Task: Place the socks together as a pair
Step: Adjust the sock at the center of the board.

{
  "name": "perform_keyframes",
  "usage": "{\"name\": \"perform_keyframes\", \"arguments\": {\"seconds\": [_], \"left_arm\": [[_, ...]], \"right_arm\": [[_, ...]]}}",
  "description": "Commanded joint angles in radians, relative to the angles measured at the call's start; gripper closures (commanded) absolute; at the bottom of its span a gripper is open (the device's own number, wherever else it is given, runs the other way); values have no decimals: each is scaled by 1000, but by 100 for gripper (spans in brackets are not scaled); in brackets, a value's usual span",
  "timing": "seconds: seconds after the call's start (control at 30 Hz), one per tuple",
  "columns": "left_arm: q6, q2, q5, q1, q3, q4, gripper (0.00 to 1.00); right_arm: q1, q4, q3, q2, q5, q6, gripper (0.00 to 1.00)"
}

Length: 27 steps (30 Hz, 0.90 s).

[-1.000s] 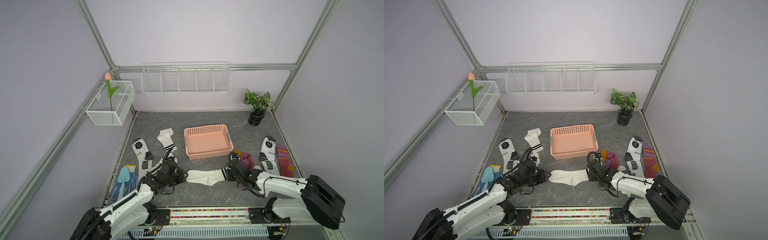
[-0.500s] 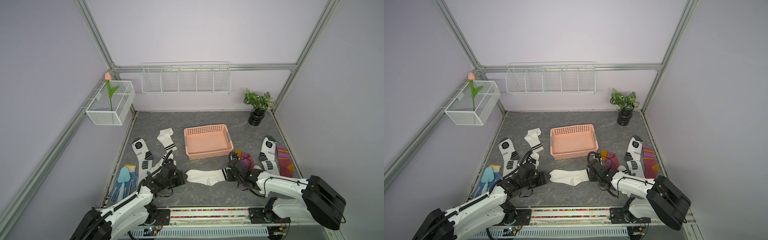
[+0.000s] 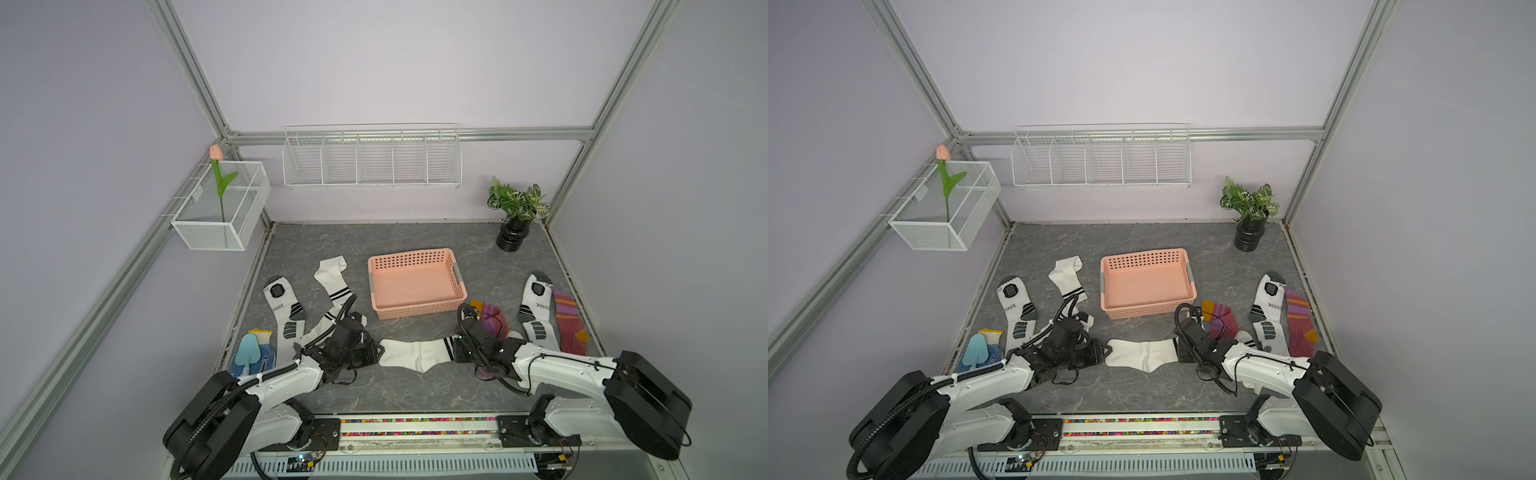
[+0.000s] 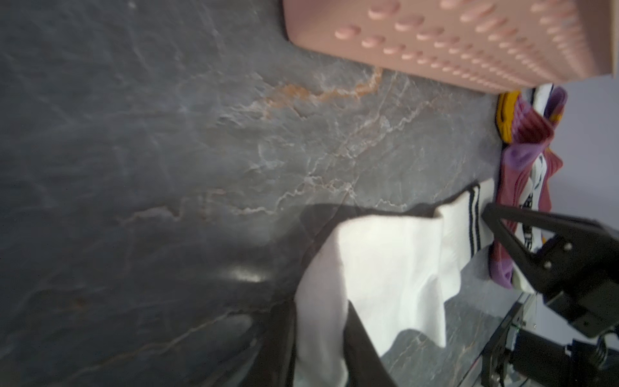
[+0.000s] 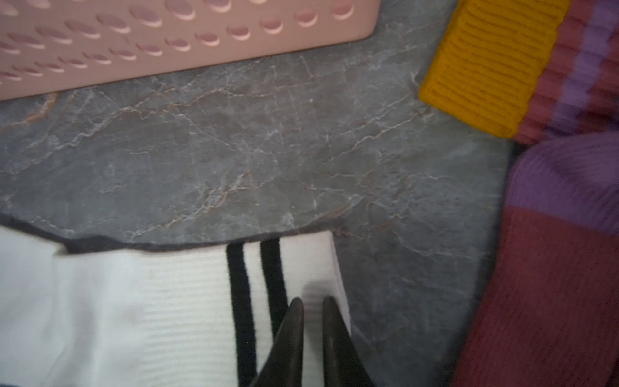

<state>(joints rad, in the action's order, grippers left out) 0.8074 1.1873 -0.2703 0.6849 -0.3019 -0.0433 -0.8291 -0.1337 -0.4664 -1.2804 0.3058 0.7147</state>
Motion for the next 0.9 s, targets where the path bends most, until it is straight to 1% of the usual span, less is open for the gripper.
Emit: {"name": "perform_keyframes", "arguments": {"seconds": [0.0, 0.1, 0.17, 0.27, 0.4, 0.5, 0.67, 0.87], "left_arm": [[7, -30, -55, 7, 23, -7, 84], [31, -88, -47, 5, 3, 40, 91], [53, -136, -35, 4, -15, 64, 93], [96, -220, -58, 3, -20, 24, 95], [194, -311, -113, -2, -7, -102, 98], [264, -337, -145, -4, 15, -201, 100], [400, -308, -188, -5, 70, -441, 100], [512, -274, -200, -4, 74, -640, 100]], "right_arm": [[1, -17, 9, -11, -5, 22, 84], [4, -17, 11, -25, 2, 30, 84], [5, -10, 16, -28, 1, 32, 84], [10, 6, 26, -29, -2, 35, 84], [18, 24, 40, -34, -13, 41, 84], [24, 38, 41, -44, -23, 43, 84], [27, 58, 41, -57, -50, 44, 84], [28, 89, 42, -51, -81, 26, 84]]}}
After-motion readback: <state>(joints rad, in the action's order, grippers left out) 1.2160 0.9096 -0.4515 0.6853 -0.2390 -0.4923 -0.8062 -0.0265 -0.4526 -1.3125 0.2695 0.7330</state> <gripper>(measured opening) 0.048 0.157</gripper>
